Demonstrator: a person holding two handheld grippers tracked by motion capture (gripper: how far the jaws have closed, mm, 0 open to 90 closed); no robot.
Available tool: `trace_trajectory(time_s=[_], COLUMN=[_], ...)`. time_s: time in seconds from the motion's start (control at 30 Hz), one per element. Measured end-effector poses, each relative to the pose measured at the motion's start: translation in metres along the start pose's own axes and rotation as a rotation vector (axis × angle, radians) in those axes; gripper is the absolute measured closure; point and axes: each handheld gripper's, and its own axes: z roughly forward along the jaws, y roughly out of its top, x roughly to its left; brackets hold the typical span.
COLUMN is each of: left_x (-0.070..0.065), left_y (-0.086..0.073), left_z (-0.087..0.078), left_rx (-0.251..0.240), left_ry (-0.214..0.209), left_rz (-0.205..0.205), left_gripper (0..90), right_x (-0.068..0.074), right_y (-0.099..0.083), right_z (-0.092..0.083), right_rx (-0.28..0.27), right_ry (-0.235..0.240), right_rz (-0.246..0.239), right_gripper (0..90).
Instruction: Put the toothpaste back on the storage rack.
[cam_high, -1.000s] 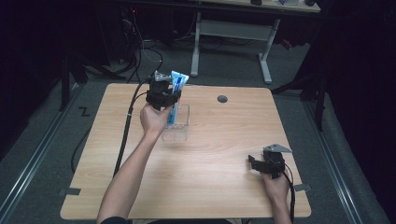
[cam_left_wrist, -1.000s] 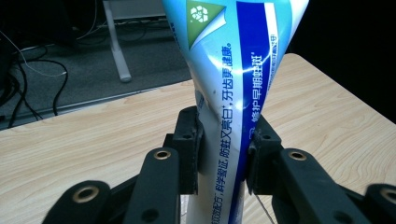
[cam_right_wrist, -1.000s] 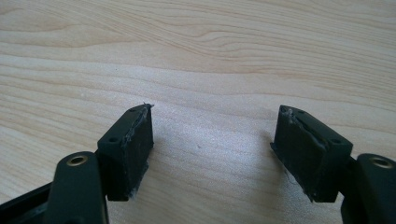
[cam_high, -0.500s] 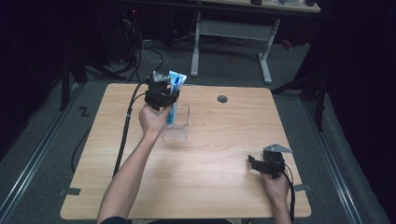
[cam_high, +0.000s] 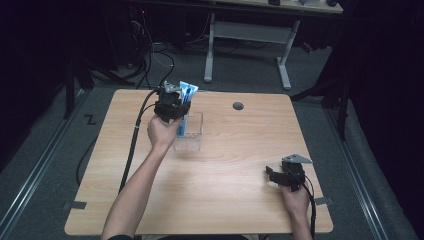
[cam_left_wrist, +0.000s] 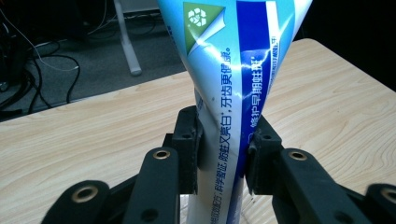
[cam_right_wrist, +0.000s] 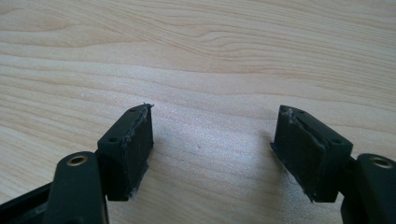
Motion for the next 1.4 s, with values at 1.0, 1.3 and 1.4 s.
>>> trace_trajectory(time_s=[1.0, 1.3, 1.4], left_x=[0.014, 0.015, 0.017], left_y=[-0.031, -0.034, -0.034], left_z=[0.011, 0.010, 0.010], left_rx=[0.095, 0.095, 0.093], left_ry=[-0.003, -0.001, 0.002], left_rz=[-0.059, -0.064, -0.070], left_gripper=[70.8, 70.6, 70.0], right_x=[0.000, 0.000, 0.000], right_y=[0.000, 0.000, 0.000], right_z=[0.000, 0.000, 0.000], right_rx=[0.000, 0.000, 0.000], right_ry=[0.000, 0.000, 0.000], right_rz=[0.000, 0.001, 0.000], right_gripper=[28.5, 28.5, 28.5])
